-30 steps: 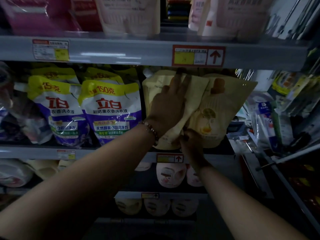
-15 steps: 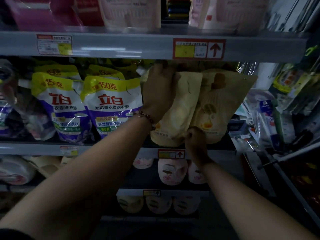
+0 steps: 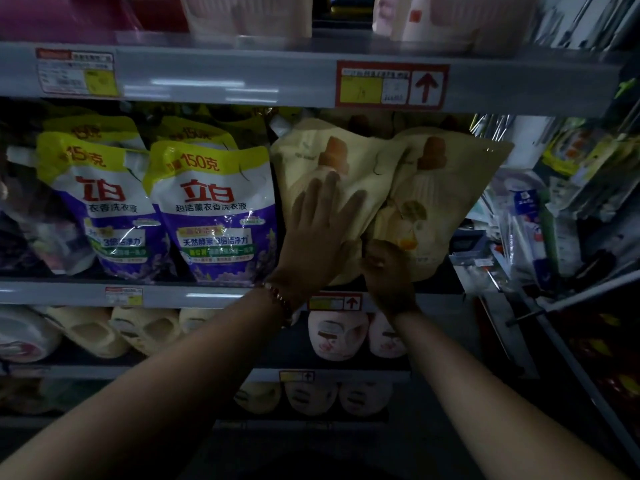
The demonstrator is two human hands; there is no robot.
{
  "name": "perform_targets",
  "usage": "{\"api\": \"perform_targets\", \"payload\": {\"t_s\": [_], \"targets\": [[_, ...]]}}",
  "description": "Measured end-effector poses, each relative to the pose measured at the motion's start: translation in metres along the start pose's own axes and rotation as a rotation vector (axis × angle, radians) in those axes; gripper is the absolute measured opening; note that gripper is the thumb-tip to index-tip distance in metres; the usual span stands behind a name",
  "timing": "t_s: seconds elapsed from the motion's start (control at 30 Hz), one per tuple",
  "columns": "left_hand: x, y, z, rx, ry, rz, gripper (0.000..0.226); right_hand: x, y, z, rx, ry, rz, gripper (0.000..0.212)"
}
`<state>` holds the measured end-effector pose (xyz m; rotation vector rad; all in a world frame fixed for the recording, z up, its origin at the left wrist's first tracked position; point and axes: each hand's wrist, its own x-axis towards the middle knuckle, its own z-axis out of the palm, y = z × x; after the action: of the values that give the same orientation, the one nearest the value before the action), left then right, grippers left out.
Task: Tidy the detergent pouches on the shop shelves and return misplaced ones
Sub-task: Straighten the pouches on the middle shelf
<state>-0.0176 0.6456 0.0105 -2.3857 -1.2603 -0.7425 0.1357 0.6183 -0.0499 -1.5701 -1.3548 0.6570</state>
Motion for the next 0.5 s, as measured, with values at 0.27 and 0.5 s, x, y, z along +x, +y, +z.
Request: {"api": "perform_targets", "payload": {"t_s": [0.27,0.5], "targets": [[-0.012,-0.001,0.024,0.098,-0.151,-0.135,0.083,-0.008,0.01,-0.061,0.063,0.18,0.022,0.067],[-0.011,0.007,0.021,0.057,-0.194,-0.164,0.08,-0.011,0.018,-0.058,-0.045,0.061,0.061,0.102]]}}
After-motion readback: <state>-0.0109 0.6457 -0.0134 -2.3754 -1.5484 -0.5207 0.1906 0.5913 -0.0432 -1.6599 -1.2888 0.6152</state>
